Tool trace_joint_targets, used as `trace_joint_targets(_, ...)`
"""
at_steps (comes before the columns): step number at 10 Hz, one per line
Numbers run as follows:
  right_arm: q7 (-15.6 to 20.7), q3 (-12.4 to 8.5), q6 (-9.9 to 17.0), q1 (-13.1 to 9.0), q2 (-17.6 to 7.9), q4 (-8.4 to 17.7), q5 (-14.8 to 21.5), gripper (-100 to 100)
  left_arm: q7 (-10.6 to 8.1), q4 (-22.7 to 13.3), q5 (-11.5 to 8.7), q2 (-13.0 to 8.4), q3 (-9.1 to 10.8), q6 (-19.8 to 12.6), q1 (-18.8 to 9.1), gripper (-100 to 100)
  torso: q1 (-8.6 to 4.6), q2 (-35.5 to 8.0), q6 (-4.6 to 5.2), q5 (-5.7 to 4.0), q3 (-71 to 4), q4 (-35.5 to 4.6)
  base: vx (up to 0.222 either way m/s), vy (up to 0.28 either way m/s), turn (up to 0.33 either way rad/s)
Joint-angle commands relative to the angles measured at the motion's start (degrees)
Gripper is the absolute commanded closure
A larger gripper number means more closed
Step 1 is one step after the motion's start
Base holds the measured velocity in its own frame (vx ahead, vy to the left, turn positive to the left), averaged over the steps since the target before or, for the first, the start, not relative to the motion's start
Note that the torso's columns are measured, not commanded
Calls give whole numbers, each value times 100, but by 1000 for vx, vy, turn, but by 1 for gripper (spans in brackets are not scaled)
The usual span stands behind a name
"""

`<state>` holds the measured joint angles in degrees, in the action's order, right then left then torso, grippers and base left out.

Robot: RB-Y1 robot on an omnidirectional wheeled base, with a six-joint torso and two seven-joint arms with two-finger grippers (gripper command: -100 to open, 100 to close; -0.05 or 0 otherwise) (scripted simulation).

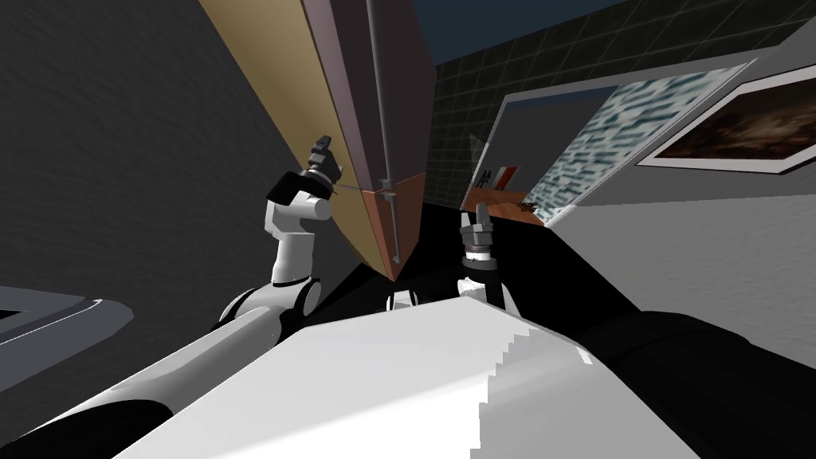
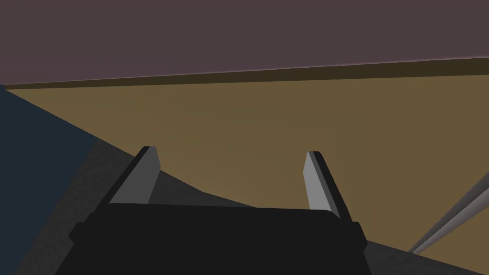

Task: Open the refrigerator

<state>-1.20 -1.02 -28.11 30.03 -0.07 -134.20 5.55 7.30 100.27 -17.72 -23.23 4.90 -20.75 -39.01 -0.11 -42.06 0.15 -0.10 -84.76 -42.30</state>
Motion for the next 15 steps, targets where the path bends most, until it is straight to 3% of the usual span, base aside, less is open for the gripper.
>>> trace_joint_targets(1,0,0,0,0,0,0,0,0,69,-215,-178,-115,37,-401,-402,-100,-6,4,7,-5,-4,-3,9,-36,48)
trace_joint_targets(4,0,0,0,0,0,0,0,0,69,-215,-178,-115,37,-569,-753,-100,-31,31,31,-23,-26,-7,7,-18,18)
trace_joint_targets(5,0,0,0,0,0,0,0,0,134,-418,-325,-208,69,-888,-930,-100,-36,34,29,-24,-29,-5,36,-35,52)
trace_joint_targets(7,0,0,0,0,0,0,0,0,134,-418,-325,-208,69,-992,-1230,-100,-48,60,38,-30,-51,2,5,-31,38)
trace_joint_targets(8,0,0,0,0,0,0,0,0,134,-418,-325,-208,69,-992,-1247,-100,-54,53,50,-38,-47,-7,-2,-1,-19)
trace_joint_targets(9,0,0,0,0,0,0,0,0,205,-623,-464,-295,102,-1352,-1402,-100,-55,47,44,-36,-42,-6,16,-26,40)
trace_joint_targets(12,0,0,0,0,0,0,0,0,205,-623,-464,-295,102,-1409,-1727,-100,-68,67,56,-45,-58,-3,11,-21,22)
trace_joint_targets(13,0,0,0,0,0,0,0,0,281,-829,-593,-376,136,-1723,-1863,-100,-75,74,66,-51,-67,-4,18,-30,35)
trace_joint_targets(15,0,0,0,0,0,0,0,0,281,-829,-593,-376,136,-1818,-2159,-100,-79,86,61,-50,-73,4,21,-24,37)
